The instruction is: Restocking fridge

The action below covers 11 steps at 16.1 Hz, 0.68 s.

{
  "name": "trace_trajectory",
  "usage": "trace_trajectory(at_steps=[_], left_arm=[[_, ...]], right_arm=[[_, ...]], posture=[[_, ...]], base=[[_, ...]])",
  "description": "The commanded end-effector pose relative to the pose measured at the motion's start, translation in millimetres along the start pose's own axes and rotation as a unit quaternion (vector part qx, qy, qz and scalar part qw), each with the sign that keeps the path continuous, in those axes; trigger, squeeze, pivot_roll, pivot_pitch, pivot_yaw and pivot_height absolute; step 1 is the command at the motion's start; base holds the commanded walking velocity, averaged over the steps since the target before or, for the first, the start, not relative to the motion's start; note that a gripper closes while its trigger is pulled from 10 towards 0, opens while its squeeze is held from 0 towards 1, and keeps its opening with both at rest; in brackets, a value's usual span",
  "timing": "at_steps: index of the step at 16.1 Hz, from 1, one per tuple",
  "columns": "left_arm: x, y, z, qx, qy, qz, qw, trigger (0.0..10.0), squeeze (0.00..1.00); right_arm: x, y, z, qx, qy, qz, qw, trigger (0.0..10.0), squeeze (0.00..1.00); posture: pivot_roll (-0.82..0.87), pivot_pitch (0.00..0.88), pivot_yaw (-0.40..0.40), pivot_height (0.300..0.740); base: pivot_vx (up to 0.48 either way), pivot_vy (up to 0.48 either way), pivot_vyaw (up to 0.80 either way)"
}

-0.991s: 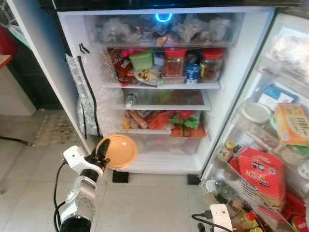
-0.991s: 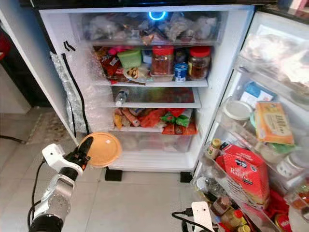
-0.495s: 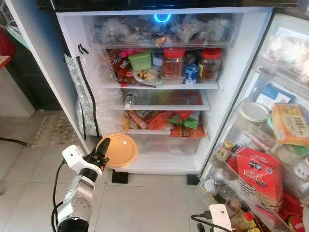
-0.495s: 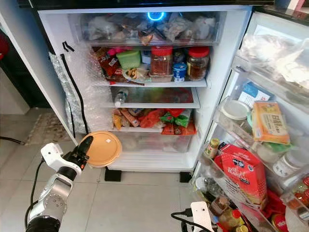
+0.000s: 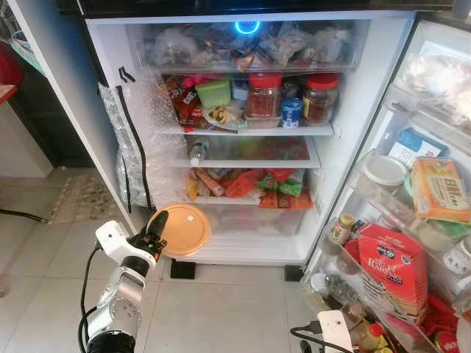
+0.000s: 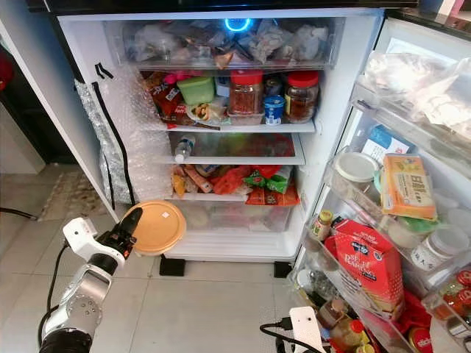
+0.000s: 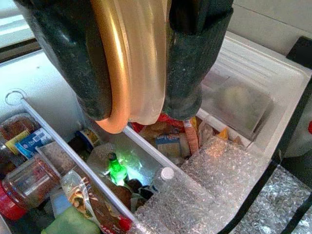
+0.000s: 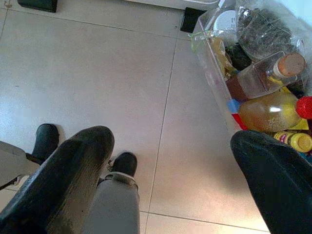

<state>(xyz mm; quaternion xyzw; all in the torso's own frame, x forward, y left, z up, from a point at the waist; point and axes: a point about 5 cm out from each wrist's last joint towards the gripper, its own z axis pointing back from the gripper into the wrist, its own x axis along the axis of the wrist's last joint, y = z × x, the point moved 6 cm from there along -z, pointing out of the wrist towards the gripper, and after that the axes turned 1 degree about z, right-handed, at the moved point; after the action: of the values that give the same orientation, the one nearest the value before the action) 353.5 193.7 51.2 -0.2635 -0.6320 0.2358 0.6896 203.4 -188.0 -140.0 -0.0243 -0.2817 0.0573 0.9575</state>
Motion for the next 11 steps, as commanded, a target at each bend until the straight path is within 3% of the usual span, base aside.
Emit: trace_trajectory(at_steps=[1, 11], left_arm=[[5.9, -3.6, -1.4, -0.004, -0.008, -0.003, 1.0, 10.0, 0.0], [7.2, -5.0, -2.5, -0.005, -0.006, -0.006, 1.0, 10.0, 0.0]], right_arm=[[-1.2, 2.8, 0.0, 0.003, 0.002, 0.004, 1.0, 10.0, 0.0], [-1.6, 4.1, -0.1, 0.004, 0.004, 0.021, 1.0, 10.0, 0.0]], posture=[[0.03, 0.0, 0.006, 0.74], [0.03, 0.0, 0.006, 0.74]], base=[[0.0, 0.0, 0.0], [0.0, 0.0, 0.0]])
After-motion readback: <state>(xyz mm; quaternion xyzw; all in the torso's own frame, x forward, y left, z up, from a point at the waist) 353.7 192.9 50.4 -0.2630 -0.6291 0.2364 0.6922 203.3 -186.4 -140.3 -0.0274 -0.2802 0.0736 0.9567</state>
